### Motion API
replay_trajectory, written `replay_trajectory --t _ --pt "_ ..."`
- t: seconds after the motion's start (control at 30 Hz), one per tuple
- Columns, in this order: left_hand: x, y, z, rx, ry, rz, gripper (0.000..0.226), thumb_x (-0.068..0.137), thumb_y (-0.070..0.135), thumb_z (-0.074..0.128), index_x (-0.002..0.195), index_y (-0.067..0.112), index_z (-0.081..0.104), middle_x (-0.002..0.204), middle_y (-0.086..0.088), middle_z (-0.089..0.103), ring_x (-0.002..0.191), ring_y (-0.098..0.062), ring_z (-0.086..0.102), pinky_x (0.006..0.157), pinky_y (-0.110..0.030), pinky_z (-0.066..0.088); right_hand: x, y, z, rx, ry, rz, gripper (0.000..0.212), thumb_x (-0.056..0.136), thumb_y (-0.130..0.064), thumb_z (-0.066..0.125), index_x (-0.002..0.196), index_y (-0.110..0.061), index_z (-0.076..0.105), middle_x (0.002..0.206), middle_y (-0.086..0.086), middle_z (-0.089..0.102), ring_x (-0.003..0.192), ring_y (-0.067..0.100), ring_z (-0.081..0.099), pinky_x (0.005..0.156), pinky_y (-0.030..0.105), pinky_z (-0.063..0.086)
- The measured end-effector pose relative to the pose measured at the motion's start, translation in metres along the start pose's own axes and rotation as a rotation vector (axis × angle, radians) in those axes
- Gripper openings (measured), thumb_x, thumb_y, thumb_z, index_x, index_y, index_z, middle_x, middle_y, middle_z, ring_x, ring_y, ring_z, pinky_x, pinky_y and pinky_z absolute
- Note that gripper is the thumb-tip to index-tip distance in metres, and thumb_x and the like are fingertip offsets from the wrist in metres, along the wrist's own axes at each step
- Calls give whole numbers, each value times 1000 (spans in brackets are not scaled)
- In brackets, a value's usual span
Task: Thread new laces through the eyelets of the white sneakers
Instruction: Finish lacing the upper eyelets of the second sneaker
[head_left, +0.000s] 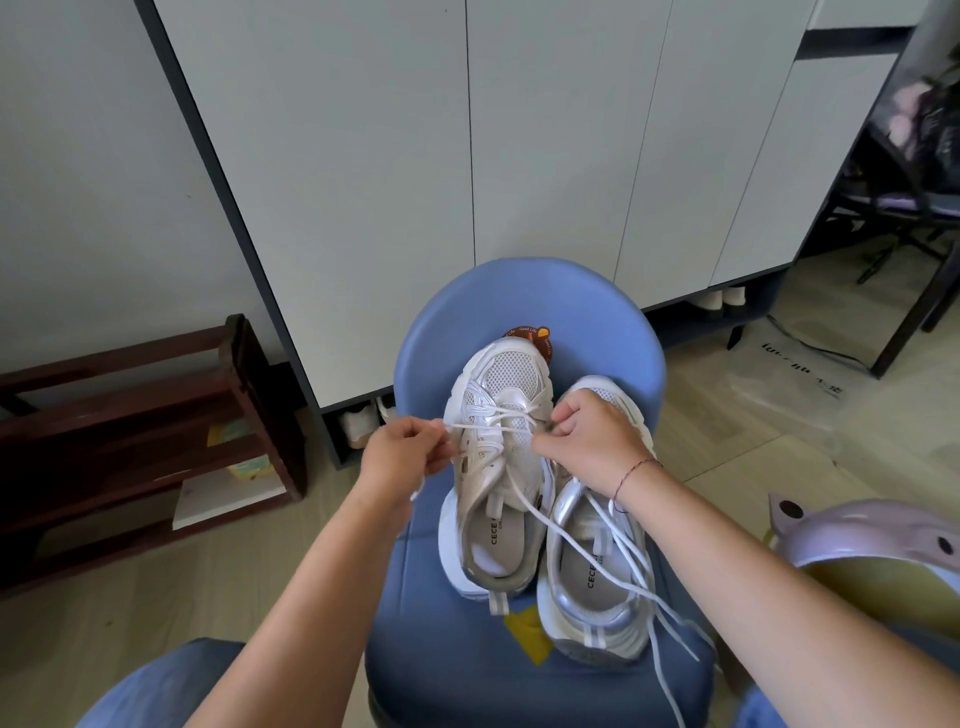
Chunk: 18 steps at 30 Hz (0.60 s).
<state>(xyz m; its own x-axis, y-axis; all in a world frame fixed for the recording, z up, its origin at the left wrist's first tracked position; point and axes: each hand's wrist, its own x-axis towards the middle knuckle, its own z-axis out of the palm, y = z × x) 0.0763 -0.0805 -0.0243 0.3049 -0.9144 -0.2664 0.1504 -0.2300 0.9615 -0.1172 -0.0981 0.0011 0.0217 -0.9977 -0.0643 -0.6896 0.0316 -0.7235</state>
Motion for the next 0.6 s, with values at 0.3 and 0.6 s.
replay_trajectory --t 0.3,0.6 --pt "-10 12 -11 248 -102 18 20 96 19 57 83 5 63 66 -2 55 50 -11 42 44 -13 37 -6 0 -3 14 -34 -30 28 77 -40 68 93 -24 52 81 -10 66 86 11 60 97 43 40" --pt "-32 25 -21 542 -198 243 19 85 31 70 99 23 60 62 12 53 59 -8 45 60 -21 40 -26 -5 -2 -17 101 -291 19 76 -35 74 80 -27 57 88 -10 59 76 0 50 82 24 40"
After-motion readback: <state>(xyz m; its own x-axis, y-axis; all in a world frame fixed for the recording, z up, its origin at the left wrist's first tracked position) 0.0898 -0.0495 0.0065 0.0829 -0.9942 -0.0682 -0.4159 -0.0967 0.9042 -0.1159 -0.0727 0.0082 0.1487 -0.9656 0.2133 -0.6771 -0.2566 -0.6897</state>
